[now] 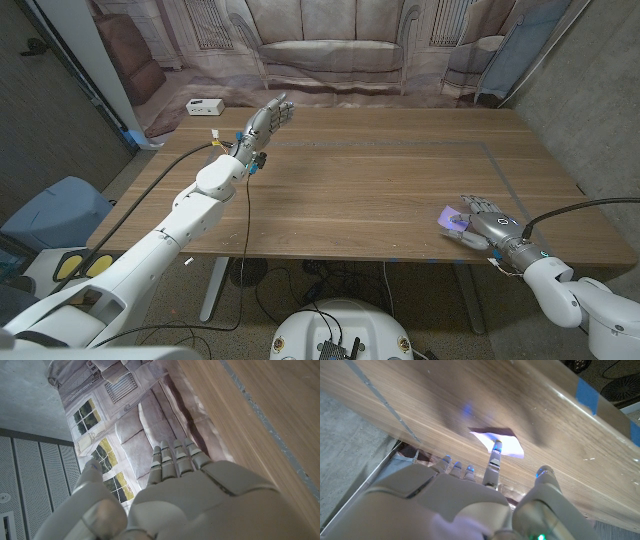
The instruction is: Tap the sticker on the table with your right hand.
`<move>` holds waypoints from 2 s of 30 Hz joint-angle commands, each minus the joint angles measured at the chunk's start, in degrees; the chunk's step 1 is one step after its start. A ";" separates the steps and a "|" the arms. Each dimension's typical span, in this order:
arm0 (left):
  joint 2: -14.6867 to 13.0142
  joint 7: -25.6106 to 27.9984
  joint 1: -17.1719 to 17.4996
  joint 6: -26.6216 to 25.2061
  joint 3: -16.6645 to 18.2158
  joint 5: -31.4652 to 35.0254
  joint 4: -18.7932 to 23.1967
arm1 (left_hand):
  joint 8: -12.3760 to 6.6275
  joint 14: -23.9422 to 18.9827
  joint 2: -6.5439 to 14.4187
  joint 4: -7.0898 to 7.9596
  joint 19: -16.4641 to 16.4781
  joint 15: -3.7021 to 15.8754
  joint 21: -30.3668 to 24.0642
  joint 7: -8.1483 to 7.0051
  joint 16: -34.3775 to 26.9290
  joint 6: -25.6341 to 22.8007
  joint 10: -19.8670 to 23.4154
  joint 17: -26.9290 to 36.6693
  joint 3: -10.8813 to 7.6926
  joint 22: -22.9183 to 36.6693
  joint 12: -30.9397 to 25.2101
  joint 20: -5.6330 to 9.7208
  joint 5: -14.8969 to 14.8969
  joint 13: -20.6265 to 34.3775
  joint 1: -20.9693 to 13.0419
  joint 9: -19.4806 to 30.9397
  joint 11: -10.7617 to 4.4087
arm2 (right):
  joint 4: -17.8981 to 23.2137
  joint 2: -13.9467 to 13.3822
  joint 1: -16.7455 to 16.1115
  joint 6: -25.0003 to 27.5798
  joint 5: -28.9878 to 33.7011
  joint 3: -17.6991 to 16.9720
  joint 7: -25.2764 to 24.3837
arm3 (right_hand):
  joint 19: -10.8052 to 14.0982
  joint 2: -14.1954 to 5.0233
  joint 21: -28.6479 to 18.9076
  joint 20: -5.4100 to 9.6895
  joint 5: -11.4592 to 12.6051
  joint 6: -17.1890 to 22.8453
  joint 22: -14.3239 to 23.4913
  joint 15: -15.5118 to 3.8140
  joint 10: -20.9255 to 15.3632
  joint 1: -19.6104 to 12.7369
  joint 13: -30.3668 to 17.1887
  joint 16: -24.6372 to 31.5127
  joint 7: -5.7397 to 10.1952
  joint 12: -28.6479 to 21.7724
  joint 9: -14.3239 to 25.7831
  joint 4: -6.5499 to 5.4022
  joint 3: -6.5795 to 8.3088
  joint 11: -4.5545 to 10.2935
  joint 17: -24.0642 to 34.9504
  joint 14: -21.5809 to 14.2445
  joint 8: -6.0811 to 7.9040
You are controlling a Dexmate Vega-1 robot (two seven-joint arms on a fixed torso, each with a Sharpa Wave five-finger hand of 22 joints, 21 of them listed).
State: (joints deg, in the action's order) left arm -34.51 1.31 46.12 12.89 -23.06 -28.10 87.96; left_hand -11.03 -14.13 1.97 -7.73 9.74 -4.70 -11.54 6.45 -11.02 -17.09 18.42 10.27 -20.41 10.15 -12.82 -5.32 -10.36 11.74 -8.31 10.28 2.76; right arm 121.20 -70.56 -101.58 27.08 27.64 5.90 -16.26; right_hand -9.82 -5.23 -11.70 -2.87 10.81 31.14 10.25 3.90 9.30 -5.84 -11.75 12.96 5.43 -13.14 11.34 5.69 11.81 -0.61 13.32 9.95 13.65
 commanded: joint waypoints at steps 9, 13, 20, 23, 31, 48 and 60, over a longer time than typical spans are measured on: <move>-0.08 -1.04 0.13 0.48 0.25 -0.86 -0.16 | 0.05 -0.34 -0.05 0.01 0.21 0.07 0.13 -0.23 0.11 -0.56 0.35 0.10 -0.62 0.16 0.06 -0.15 0.07 0.00 -0.91 0.06 0.15 | 1.18 0.41 -1.41 0.50 1.18 -1.59 -2.34 | -5.74 -0.06 -0.57 -0.79 -0.16 -1.30 0.12 0.25 -1.05 -0.97 -0.11 0.58 0.28 -0.44 0.12 0.14 0.68 -0.21 -0.12 8.95 -0.79; 0.01 -1.30 -0.14 0.64 0.15 -0.84 -0.49 | 0.07 -0.32 -0.04 0.01 0.18 -0.01 0.14 -0.08 0.13 -0.53 0.42 0.10 -0.63 0.16 0.05 -0.12 0.08 0.01 -0.92 0.07 0.10 | 1.28 0.86 -1.62 0.32 1.51 -1.90 -2.69 | -5.70 -0.02 -0.56 -0.85 -0.17 -1.65 0.12 0.25 -1.06 -1.02 -0.12 0.61 0.37 -0.39 0.12 0.19 0.72 -0.23 -0.13 8.83 -0.98; -0.06 -1.36 -0.42 0.31 -0.02 -0.66 -0.60 | 0.09 -0.31 -0.05 0.01 0.19 0.02 0.14 -0.12 0.13 -0.52 0.39 0.10 -0.63 0.16 0.07 -0.14 0.09 0.01 -0.93 0.07 0.19 | 1.39 1.74 -1.47 0.06 2.20 -2.10 -3.04 | -5.37 0.05 -0.63 -0.93 -0.18 -2.03 0.11 0.23 -1.36 -1.12 -0.12 0.71 0.47 -0.39 0.11 0.29 0.78 -0.13 -0.15 8.48 -1.23; -0.04 -1.36 -0.50 0.24 -0.02 -0.69 -0.70 | 0.06 -0.30 -0.05 0.01 0.20 0.01 0.13 -0.09 0.14 -0.59 0.39 0.10 -0.63 0.16 0.08 -0.11 0.09 0.01 -0.93 0.07 0.18 | 1.40 2.10 -1.22 0.06 2.49 -2.05 -3.05 | -5.22 0.07 -0.67 -0.97 -0.18 -2.06 0.11 0.33 -1.45 -1.16 -0.11 0.74 0.44 -0.38 0.11 0.32 0.80 -0.05 -0.16 8.38 -1.27; 0.12 -1.62 -0.84 0.24 -0.12 -0.80 -1.32 | 0.05 -0.32 -0.06 0.02 0.20 0.00 0.13 -0.07 0.14 -0.66 0.49 0.10 -0.64 0.16 0.06 -0.13 0.09 0.01 -0.94 0.07 0.02 | 1.58 2.88 -0.99 -0.07 3.08 -2.12 -3.07 | -5.03 0.09 -0.69 -1.14 -0.18 -2.04 0.11 0.34 -1.86 -1.24 -0.10 0.85 0.46 -0.45 0.11 0.39 0.86 -0.20 -0.18 8.00 -1.32; 0.75 -2.32 -1.56 0.77 -0.52 -0.94 -2.60 | 0.04 -0.38 -0.04 0.04 -0.08 0.16 0.24 -0.23 0.12 -0.78 0.48 0.11 -0.66 0.17 0.10 -0.41 0.10 0.02 -0.96 0.07 -0.18 | 2.24 4.90 -2.75 -0.39 3.75 -3.75 -2.92 | -4.28 0.65 -0.42 -1.38 -0.27 -17.44 0.09 0.48 -1.69 -2.61 -0.20 0.55 -1.14 0.44 0.14 1.49 1.56 -1.53 -0.31 7.53 -4.24; 0.49 -2.46 -1.24 1.09 -0.40 -0.96 -2.27 | -0.32 -0.49 0.00 0.07 -0.15 0.27 0.24 -0.32 0.09 -1.92 0.94 0.11 -0.69 0.17 -0.04 -0.56 0.10 0.03 -0.96 0.08 -0.09 | 2.24 6.93 -3.67 -2.08 5.08 -4.90 -4.28 | -3.34 0.55 -0.38 -1.29 -0.39 -35.19 0.09 0.47 0.03 -3.65 -0.33 -0.01 -3.58 1.30 -0.10 1.98 2.29 -2.79 -0.37 7.68 -4.04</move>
State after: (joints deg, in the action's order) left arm -33.88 -0.95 44.72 13.66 -23.51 -29.01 85.57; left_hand -11.03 -14.13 1.98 -7.68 9.54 -4.70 -11.54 6.13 -11.02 -18.23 18.64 10.27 -20.82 10.15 -12.82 -5.52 -10.36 11.74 -8.32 10.26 2.54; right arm 123.32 -65.36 -104.43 26.39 31.49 2.00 -19.39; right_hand -9.83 -4.77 -12.19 -3.91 10.59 -3.24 10.25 3.88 8.51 -8.86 -11.87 13.31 1.85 -11.98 11.18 7.51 13.63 -3.29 12.77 9.94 9.27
